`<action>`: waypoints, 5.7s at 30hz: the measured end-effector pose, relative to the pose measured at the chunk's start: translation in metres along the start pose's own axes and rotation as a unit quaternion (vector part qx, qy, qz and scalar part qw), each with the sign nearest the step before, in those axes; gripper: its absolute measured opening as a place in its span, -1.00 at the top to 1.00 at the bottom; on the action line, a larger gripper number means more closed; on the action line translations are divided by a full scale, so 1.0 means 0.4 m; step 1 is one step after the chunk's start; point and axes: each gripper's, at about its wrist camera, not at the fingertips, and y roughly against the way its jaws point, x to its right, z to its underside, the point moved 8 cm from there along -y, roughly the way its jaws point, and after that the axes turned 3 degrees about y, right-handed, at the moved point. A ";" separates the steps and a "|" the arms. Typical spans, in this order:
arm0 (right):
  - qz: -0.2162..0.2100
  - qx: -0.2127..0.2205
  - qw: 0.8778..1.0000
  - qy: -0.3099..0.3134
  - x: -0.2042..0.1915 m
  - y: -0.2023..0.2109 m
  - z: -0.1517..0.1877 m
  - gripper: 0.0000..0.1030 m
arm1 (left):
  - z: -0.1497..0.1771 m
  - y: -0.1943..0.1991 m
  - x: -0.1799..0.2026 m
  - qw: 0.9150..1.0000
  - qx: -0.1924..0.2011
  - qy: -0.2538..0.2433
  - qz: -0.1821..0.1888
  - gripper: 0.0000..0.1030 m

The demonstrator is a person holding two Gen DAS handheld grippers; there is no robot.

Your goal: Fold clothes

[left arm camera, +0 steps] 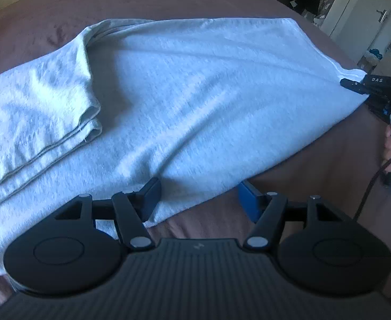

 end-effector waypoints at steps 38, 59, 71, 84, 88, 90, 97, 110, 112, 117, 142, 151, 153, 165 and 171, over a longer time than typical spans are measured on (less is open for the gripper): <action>-0.431 -0.305 0.768 0.363 -1.096 0.232 0.809 -0.08 | 0.083 0.409 -0.662 0.974 0.115 0.196 -0.002 -0.22; -0.221 -0.202 0.920 0.252 -0.890 0.006 0.504 -0.51 | 0.132 0.343 -0.552 0.987 0.084 0.107 -0.086 -0.40; -0.286 -0.184 0.877 0.339 -1.088 0.049 0.539 0.75 | 0.145 0.345 -0.555 0.982 0.084 0.125 -0.113 -0.40; -0.359 -0.296 0.847 0.258 -1.346 -0.108 0.517 0.59 | 0.158 0.346 -0.559 0.984 0.071 0.153 -0.064 -0.14; -0.373 -0.305 0.854 0.197 -1.278 -0.106 0.524 -0.51 | 0.171 0.347 -0.595 0.969 0.062 0.238 0.016 -0.07; -0.340 -0.299 0.865 0.219 -1.233 -0.105 0.536 -0.53 | 0.188 0.334 -0.614 0.951 0.050 0.298 0.063 0.11; -0.286 -0.252 0.900 0.211 -1.031 -0.021 0.531 -0.53 | 0.174 0.344 -0.620 0.961 0.080 0.263 0.010 0.56; -0.198 -0.157 0.893 0.372 -0.839 0.109 0.509 -0.53 | 0.100 0.441 -0.667 0.968 0.125 0.202 -0.083 0.93; -0.179 -0.157 0.890 0.388 -0.804 0.101 0.531 -0.55 | 0.160 0.367 -0.710 0.966 0.060 0.234 -0.097 0.91; -0.136 -0.158 0.884 0.419 -0.720 0.085 0.582 -0.68 | 0.151 0.383 -0.731 0.958 0.065 0.272 -0.069 0.60; -0.226 -0.154 0.922 0.275 -0.658 0.078 0.504 0.80 | -0.140 0.203 -0.850 0.980 0.092 0.172 -0.032 0.75; -0.206 -0.162 0.933 0.246 -0.618 0.064 0.514 0.89 | -0.147 0.217 -0.828 0.972 0.117 0.112 -0.168 0.78; -0.183 -0.156 0.931 0.274 -0.624 0.069 0.507 0.90 | -0.152 0.253 -0.837 0.967 0.133 0.125 -0.176 0.80; -0.187 -0.168 0.942 0.221 -0.684 -0.004 0.438 0.00 | -0.083 0.353 -0.674 0.981 0.139 0.128 -0.052 0.26; -0.213 -0.178 0.914 0.296 -0.800 -0.138 0.460 -0.23 | -0.001 0.256 -0.666 0.988 0.061 0.131 -0.062 0.19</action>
